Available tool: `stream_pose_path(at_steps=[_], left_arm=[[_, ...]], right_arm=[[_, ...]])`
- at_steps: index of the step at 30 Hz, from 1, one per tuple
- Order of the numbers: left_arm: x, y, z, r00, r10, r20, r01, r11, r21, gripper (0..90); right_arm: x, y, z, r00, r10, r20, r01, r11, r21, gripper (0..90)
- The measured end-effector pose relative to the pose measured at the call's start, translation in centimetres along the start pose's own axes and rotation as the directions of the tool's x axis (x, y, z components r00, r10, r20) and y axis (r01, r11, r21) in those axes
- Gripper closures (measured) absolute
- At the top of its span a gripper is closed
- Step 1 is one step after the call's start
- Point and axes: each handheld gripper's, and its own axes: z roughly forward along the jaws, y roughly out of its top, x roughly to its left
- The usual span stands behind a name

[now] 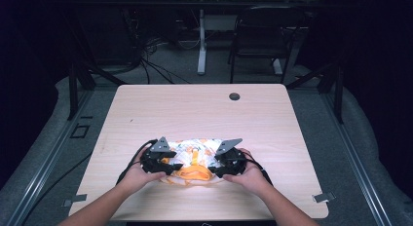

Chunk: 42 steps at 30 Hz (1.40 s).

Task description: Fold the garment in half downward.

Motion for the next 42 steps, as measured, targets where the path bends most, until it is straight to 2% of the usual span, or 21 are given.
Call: stream_pose_path(at_steps=[4,9,11,19,21,26,31,40,42], left_arm=[[-0.4,-1.1,0.3,0.9994,0.029,0.017,-0.029,0.9996,0.005,41.7],[-0.5,-1.6,0.4,0.9993,0.035,0.014,-0.035,0.9994,-0.009,41.6],[-0.6,-2.0,0.5,0.9993,0.037,0.009,-0.037,0.9992,-0.014,41.5],[-0.8,-2.6,0.8,0.9998,0.022,0.004,-0.021,0.9991,-0.037,41.5],[-0.9,-2.7,0.8,0.9997,0.024,-0.003,-0.024,0.999,-0.038,41.5],[-1.0,-2.9,0.9,1.0,0.001,0.001,-0.001,0.9984,-0.056,41.5],[-1.1,-2.9,0.9,1.0,0.003,-0.002,-0.003,0.9985,-0.054,41.5],[-1.4,-3.1,0.7,0.9994,-0.028,0.021,0.029,0.9973,-0.068,41.6],[-1.4,-3.1,0.7,0.9995,-0.025,0.021,0.026,0.9972,-0.071,41.6]], right_arm=[[0.1,-0.6,0.5,1.0,-0.001,-0.008,0.001,1.0,0.022,46.7],[0.3,-0.9,0.8,0.9999,0.001,-0.014,0.0,1.0,0.019,46.7],[0.4,-0.9,0.8,0.9999,-0.011,-0.012,0.011,0.999,0.033,46.7],[0.8,-1.2,1.1,0.9998,-0.02,0.001,0.019,0.999,0.034,46.8],[0.8,-1.3,1.1,0.9999,-0.013,0.001,0.013,1.0,0.025,46.9],[0.7,-1.4,1.1,1.0,0.004,-0.003,-0.004,1.0,0.024,46.9],[0.8,-1.4,1.0,0.9999,0.01,-0.003,-0.01,1.0,0.023,47.0],[0.8,-1.8,0.8,0.9993,0.032,-0.02,-0.032,0.999,0.007,47.0],[0.9,-1.8,0.7,0.9993,0.034,-0.016,-0.034,0.999,0.008,47.0]])
